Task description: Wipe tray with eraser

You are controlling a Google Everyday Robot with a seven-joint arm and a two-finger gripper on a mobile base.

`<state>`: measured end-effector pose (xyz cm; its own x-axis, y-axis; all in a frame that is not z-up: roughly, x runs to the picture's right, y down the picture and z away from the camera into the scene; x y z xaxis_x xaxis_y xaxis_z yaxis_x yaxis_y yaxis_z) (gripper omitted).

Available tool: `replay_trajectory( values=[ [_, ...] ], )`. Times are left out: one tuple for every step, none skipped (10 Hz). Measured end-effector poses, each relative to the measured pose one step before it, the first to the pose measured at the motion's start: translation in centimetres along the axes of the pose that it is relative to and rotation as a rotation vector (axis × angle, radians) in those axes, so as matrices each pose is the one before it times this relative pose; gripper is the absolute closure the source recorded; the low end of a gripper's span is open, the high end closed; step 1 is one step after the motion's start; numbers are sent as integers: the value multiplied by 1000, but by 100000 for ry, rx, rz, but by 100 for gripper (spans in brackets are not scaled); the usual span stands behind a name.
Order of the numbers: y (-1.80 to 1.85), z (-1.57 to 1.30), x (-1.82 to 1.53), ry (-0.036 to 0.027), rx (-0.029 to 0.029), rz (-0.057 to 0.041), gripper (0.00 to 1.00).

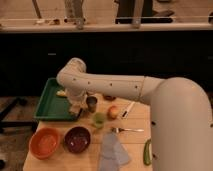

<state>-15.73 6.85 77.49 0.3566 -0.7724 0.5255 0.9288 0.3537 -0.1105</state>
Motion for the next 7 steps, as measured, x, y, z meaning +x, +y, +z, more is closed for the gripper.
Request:
replay_trajectory(
  values=[
    [-915,146,2,4,-262,-2011,100],
    [-1033,195,-357,-741,215,-1624,100],
    [-1484,414,-429,-500,191,-1975,100],
    [-1012,668,-351,-741,-339,-1389,100],
    [-449,611,-228,-617,-669,-721,100],
    [-487,750,-184,-595,-448,-516,100],
    [-655,889,-385,-534,-844,-1040,100]
  ],
)
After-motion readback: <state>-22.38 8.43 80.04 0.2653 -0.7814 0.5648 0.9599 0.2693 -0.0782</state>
